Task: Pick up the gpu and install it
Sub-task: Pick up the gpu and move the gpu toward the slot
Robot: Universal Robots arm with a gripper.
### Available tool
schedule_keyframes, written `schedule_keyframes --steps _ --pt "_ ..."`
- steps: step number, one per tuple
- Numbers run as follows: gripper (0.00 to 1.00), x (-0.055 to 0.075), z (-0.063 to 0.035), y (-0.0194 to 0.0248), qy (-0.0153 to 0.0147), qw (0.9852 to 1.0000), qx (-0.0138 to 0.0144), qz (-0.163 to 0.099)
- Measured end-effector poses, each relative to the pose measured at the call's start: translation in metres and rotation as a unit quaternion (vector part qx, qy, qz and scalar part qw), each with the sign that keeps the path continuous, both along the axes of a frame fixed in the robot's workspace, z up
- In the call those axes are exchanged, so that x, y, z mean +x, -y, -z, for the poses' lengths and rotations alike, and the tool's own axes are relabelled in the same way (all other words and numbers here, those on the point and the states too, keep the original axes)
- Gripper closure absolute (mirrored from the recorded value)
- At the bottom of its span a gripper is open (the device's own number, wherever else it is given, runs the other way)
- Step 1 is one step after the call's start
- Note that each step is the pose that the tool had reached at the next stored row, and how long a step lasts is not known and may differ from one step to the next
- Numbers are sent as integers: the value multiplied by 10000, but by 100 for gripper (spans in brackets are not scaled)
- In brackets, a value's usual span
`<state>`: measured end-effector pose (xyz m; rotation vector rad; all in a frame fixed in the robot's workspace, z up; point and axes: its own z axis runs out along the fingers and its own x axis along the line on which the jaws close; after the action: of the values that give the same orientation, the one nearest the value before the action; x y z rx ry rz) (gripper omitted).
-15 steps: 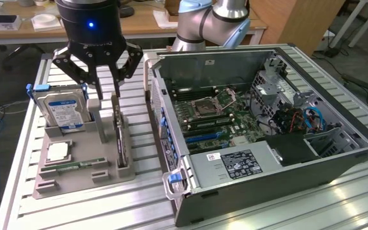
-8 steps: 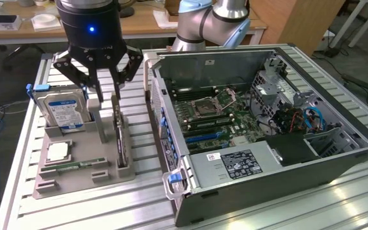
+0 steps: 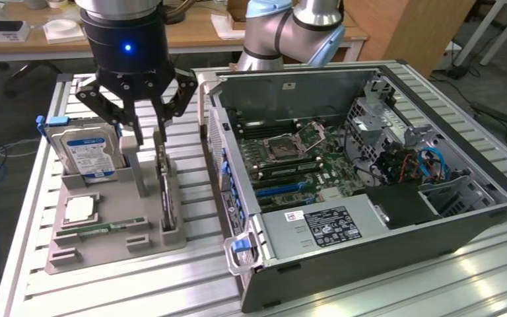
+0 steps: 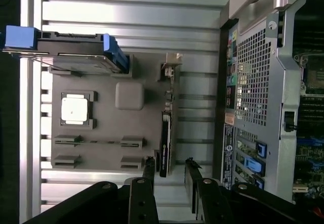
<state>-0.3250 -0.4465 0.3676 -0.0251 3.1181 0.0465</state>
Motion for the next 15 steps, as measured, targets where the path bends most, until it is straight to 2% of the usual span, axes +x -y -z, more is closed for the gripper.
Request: schedule_keyframes --steps 15 --pt "63 0 112 13 0 10000 0 0"
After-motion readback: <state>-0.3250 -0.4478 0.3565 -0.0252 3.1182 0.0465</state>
